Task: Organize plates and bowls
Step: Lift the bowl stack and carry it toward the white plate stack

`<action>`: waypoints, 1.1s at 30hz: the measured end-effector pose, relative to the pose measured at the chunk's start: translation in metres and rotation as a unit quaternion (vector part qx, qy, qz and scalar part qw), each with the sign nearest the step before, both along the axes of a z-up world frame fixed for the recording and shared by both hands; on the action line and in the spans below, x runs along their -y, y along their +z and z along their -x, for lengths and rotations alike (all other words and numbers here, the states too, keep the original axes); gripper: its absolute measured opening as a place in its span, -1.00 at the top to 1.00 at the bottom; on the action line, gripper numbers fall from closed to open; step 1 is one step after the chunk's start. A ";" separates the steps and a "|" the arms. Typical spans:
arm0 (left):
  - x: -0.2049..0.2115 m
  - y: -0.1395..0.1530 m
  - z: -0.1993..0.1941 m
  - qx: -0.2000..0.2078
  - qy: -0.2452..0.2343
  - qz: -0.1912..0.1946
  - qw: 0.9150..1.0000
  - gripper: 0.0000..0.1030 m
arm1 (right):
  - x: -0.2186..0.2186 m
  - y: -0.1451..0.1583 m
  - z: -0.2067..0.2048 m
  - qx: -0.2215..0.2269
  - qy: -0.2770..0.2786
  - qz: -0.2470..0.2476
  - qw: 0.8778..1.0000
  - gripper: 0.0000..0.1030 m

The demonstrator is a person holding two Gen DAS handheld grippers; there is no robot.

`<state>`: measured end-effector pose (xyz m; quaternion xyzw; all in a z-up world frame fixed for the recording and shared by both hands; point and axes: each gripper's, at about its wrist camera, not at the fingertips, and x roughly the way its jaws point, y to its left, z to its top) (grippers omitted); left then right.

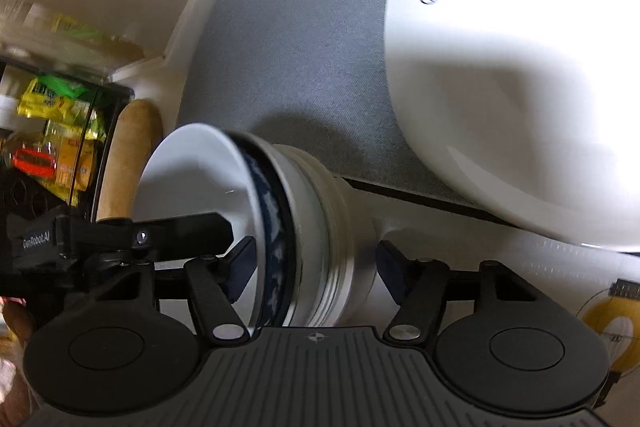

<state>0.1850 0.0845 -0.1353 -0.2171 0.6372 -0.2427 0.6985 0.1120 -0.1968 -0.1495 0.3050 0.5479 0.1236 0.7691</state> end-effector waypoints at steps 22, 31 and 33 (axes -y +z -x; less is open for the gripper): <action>-0.023 0.010 0.000 0.050 0.024 -0.024 0.998 0.04 | 0.013 0.003 0.006 0.010 -0.022 -0.020 1.000 -0.06; 0.000 -0.008 -0.008 0.016 0.001 0.004 1.000 -0.93 | 0.021 -0.011 0.005 -0.010 -0.032 -0.062 0.998 -0.26; 0.008 -0.008 -0.005 0.030 0.000 0.003 1.000 -1.00 | 0.022 -0.011 0.006 -0.007 -0.029 -0.064 0.997 -0.26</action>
